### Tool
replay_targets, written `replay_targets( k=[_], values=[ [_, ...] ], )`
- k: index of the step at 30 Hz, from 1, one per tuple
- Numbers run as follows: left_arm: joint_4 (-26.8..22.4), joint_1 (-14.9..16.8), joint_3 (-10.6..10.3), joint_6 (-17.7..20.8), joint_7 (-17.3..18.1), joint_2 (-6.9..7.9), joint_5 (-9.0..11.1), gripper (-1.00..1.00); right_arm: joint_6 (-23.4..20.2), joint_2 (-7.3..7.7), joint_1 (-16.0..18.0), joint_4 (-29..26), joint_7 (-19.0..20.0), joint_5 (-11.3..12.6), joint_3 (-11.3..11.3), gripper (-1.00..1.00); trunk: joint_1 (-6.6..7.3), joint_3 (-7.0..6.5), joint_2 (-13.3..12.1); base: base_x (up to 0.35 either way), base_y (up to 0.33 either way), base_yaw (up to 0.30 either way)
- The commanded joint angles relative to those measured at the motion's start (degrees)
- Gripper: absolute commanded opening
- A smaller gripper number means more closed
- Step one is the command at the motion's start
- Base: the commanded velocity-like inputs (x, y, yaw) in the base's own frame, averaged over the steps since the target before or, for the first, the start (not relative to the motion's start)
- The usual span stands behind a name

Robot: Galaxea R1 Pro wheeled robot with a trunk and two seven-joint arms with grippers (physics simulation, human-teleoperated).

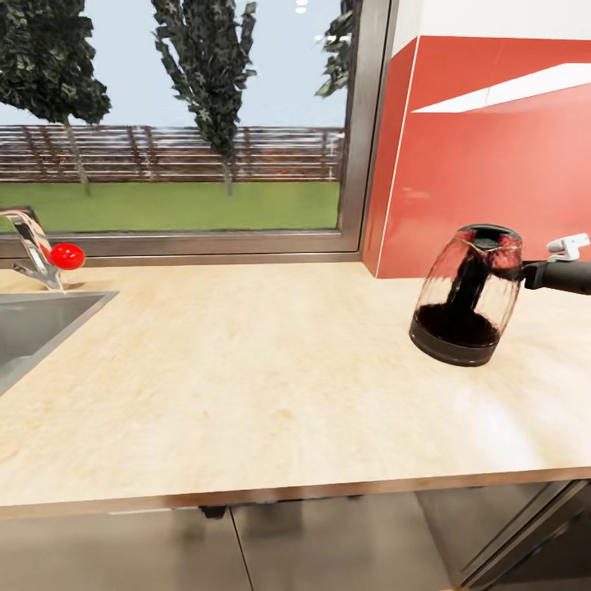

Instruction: Set up a coffee station on the kitchen countertop: keep the coffee maker on the countertop, move the bottle of coffee from the kitchen shelf to the counter next to the coffee maker, place a paper coffee filter on top of the coffee maker, put the saucer next to the coffee maker with the coffee cup on the saucer, and place the electric kettle next to the coffee maker.

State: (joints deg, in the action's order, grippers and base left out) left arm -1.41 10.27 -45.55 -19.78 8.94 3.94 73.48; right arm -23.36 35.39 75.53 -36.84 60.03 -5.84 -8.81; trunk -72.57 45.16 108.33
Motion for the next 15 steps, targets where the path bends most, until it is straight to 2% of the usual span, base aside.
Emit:
replay_targets(
  k=[1, 15],
  values=[
    [0.0, 0.02, -0.35, -0.08, 0.29, 0.01, 0.61, 1.0, -0.37, -0.06, 0.05, -0.07, 0.44, -0.58, -0.33, 1.0, 0.0, 0.05, 0.02, 0.049, 0.0, 0.0],
    [0.0, 0.02, -0.36, -0.08, 0.29, 0.01, 0.61, 1.0, -0.37, -0.06, 0.05, -0.07, 0.45, -0.58, -0.39, 1.0, 0.0, 0.05, 0.02, 0.03, 0.0, 0.0]
  ],
)
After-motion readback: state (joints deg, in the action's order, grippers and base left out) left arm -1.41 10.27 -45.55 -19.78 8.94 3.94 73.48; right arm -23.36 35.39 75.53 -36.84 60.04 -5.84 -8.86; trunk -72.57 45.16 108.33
